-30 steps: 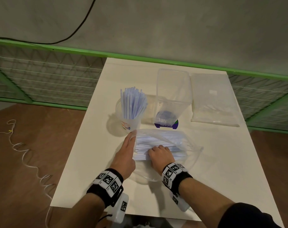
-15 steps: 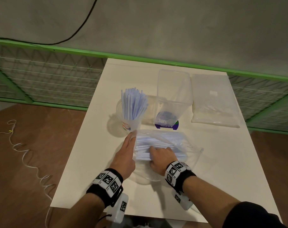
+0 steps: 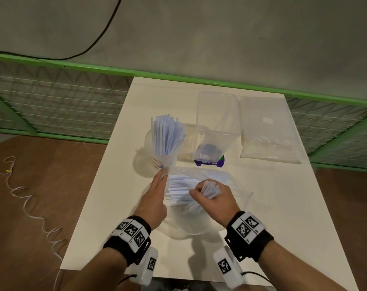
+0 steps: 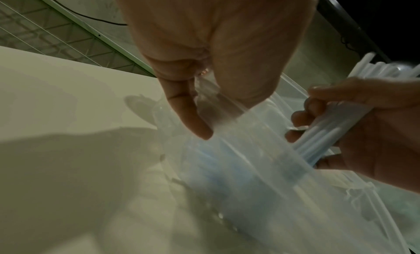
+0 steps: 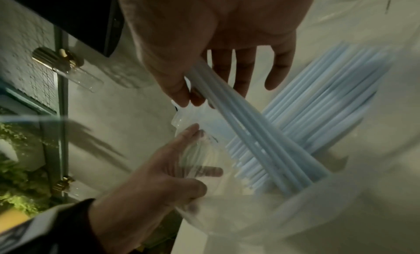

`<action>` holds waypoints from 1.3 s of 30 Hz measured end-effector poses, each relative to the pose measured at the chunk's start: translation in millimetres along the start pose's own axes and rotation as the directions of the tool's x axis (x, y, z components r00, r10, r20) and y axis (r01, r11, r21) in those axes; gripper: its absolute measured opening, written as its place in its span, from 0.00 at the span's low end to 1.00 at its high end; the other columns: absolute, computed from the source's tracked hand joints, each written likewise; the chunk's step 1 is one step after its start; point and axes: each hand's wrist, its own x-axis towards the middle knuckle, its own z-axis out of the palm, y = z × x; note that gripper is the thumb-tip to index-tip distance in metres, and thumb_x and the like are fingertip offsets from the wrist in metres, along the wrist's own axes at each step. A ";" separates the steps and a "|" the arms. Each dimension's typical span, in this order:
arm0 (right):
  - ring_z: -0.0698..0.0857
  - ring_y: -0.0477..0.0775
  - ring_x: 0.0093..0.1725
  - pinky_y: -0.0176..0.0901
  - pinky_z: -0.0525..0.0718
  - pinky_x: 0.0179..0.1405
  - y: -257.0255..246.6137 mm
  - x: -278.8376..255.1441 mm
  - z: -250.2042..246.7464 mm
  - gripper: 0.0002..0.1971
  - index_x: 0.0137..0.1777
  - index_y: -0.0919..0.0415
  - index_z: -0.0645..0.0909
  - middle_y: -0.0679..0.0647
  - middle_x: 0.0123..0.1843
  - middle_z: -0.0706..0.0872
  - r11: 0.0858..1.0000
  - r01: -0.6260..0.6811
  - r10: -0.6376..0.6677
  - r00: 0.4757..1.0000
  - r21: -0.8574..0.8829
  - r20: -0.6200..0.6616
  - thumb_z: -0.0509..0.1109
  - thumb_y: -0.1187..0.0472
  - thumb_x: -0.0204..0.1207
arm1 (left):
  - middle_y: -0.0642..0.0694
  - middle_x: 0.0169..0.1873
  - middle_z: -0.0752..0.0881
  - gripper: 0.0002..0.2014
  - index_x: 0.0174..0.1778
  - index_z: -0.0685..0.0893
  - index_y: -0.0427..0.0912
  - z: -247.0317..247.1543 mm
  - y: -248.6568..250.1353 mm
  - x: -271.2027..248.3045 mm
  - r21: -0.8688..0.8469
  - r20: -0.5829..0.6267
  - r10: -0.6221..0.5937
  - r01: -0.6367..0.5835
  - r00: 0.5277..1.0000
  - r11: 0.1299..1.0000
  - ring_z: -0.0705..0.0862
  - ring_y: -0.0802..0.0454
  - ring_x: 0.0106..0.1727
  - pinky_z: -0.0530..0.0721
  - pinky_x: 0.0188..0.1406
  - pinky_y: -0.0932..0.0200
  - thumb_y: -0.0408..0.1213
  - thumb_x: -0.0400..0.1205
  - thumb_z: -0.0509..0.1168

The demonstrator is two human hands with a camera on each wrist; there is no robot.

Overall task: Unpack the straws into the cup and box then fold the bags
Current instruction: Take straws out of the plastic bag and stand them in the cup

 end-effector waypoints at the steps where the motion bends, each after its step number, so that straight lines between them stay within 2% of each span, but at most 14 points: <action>1: 0.84 0.43 0.36 0.28 0.78 0.38 0.4 -0.2 -0.5 0.07 0.34 0.56 0.84 0.48 0.35 0.86 1.000 0.001 -0.001 1.000 0.009 -0.017 0.78 0.58 0.70 | 0.62 0.87 0.48 0.54 0.88 0.49 0.55 0.3 0.2 0.0 -0.004 0.002 0.004 -0.004 1.000 1.000 0.60 0.57 0.85 0.70 0.77 0.62 0.11 0.69 0.56; 6: 0.83 0.38 0.39 0.21 0.75 0.37 2.8 1.9 -2.3 0.06 0.36 0.56 0.85 0.47 0.37 0.86 0.993 0.046 -0.047 0.999 -0.110 -0.009 0.78 0.57 0.70 | 0.62 0.87 0.48 0.54 0.88 0.50 0.55 0.5 0.5 -0.4 0.003 -0.005 0.013 -0.013 1.000 1.000 0.62 0.56 0.85 0.73 0.76 0.60 0.11 0.69 0.56; 9: 0.83 0.42 0.41 0.22 0.74 0.38 1.9 1.9 -7.2 0.06 0.35 0.55 0.85 0.47 0.36 0.85 0.977 0.143 -0.147 0.989 -0.160 -0.016 0.77 0.58 0.71 | 0.62 0.87 0.48 0.54 0.88 0.50 0.54 -0.3 0.7 -0.5 -0.003 -0.003 0.009 -0.009 1.000 1.000 0.60 0.57 0.85 0.72 0.77 0.59 0.11 0.69 0.56; 11: 0.83 0.45 0.40 0.27 0.77 0.40 3.4 2.7 -9.1 0.05 0.34 0.54 0.85 0.48 0.37 0.85 0.964 0.168 -0.163 0.986 -0.208 0.041 0.77 0.58 0.70 | 0.63 0.87 0.48 0.54 0.88 0.49 0.55 -0.6 0.6 -1.1 -0.003 0.003 0.004 -0.004 1.000 1.000 0.64 0.56 0.84 0.74 0.76 0.58 0.11 0.69 0.55; 13: 0.84 0.46 0.38 0.39 0.82 0.42 6.2 4.2 -9.0 0.04 0.34 0.53 0.85 0.49 0.36 0.86 0.954 0.150 -0.121 0.985 -0.260 0.125 0.77 0.58 0.69 | 0.65 0.86 0.47 0.54 0.88 0.49 0.57 -0.1 -0.1 -1.2 -0.011 0.013 -0.002 0.002 1.000 1.000 0.69 0.54 0.81 0.78 0.72 0.57 0.12 0.70 0.56; 16: 0.85 0.46 0.37 0.46 0.84 0.43 -1.5 7.8 -12.7 0.03 0.35 0.56 0.86 0.50 0.34 0.88 0.945 0.168 -0.126 0.978 -0.281 0.164 0.77 0.58 0.67 | 0.66 0.86 0.47 0.54 0.88 0.49 0.57 1.1 0.4 -1.6 -0.012 0.023 -0.003 0.003 1.000 1.000 0.66 0.55 0.83 0.77 0.74 0.57 0.12 0.69 0.55; 21: 0.87 0.41 0.30 0.30 0.82 0.32 -79.1 22.2 -44.7 0.04 0.36 0.63 0.87 0.50 0.31 0.89 0.969 0.244 -0.234 0.959 -0.046 0.161 0.80 0.68 0.67 | 0.70 0.85 0.44 0.54 0.88 0.47 0.60 0.5 0.2 -5.0 -0.023 0.038 -0.052 0.052 0.998 0.998 0.72 0.51 0.80 0.79 0.72 0.54 0.12 0.71 0.54; 26: 0.85 0.45 0.26 0.34 0.82 0.26 -164.2 59.1 -66.9 0.06 0.38 0.62 0.85 0.52 0.31 0.87 0.897 0.441 -0.441 0.897 -0.002 0.042 0.80 0.64 0.68 | 0.72 0.84 0.42 0.55 0.85 0.42 0.68 -2.1 4.3 -8.3 -0.043 0.057 -0.087 0.089 0.995 0.995 0.79 0.49 0.72 0.81 0.63 0.60 0.13 0.73 0.54; 29: 0.87 0.51 0.27 0.41 0.87 0.28 -187.4 88.7 -59.0 0.06 0.34 0.60 0.85 0.57 0.32 0.88 0.885 0.465 -0.466 0.885 -0.025 -0.018 0.80 0.64 0.66 | 0.72 0.84 0.43 0.54 0.87 0.46 0.62 -2.1 4.5 -8.2 -0.028 0.053 -0.065 0.067 0.996 0.997 0.78 0.50 0.75 0.83 0.64 0.56 0.12 0.72 0.54; 31: 0.87 0.51 0.27 0.42 0.88 0.31 -186.4 107.7 -42.7 0.07 0.33 0.57 0.84 0.56 0.32 0.89 0.882 0.460 -0.461 0.887 -0.105 0.010 0.80 0.61 0.66 | 0.71 0.85 0.44 0.53 0.88 0.48 0.58 -2.4 5.0 -7.8 -0.019 0.055 -0.051 0.052 0.997 0.998 0.74 0.52 0.78 0.82 0.68 0.55 0.11 0.72 0.54; 33: 0.89 0.49 0.33 0.41 0.88 0.36 -176.0 121.4 -22.8 0.07 0.37 0.56 0.86 0.53 0.36 0.90 0.889 0.424 -0.414 0.906 -0.174 0.089 0.82 0.56 0.65 | 0.70 0.85 0.44 0.53 0.88 0.47 0.58 -2.9 5.6 -8.0 -0.012 0.054 -0.055 0.056 0.997 0.998 0.73 0.52 0.79 0.81 0.69 0.54 0.11 0.72 0.55; 35: 0.88 0.48 0.42 0.35 0.83 0.39 -161.6 130.3 -6.4 0.16 0.49 0.56 0.86 0.49 0.46 0.89 0.880 0.402 -0.379 0.915 -0.255 0.135 0.83 0.51 0.64 | 0.70 0.84 0.44 0.53 0.88 0.46 0.58 -3.1 6.1 -8.4 -0.009 0.047 -0.049 0.049 0.998 0.999 0.73 0.50 0.78 0.81 0.69 0.54 0.11 0.72 0.55; 37: 0.83 0.47 0.50 0.30 0.76 0.42 -152.0 132.8 0.9 0.25 0.61 0.55 0.82 0.48 0.55 0.85 0.855 0.446 -0.434 0.895 -0.264 0.105 0.83 0.51 0.65 | 0.70 0.84 0.44 0.52 0.88 0.47 0.57 -3.7 6.7 -8.6 -0.013 0.043 -0.042 0.042 0.998 0.999 0.72 0.50 0.79 0.79 0.71 0.56 0.11 0.73 0.55; 39: 0.78 0.49 0.62 0.35 0.77 0.56 -147.5 130.6 3.0 0.31 0.71 0.56 0.74 0.51 0.67 0.80 0.830 0.502 -0.508 0.860 -0.245 0.041 0.80 0.51 0.70 | 0.73 0.81 0.43 0.51 0.88 0.47 0.55 -4.6 6.7 -9.0 -0.013 0.040 -0.039 0.040 0.998 0.999 0.71 0.51 0.80 0.77 0.73 0.57 0.11 0.73 0.56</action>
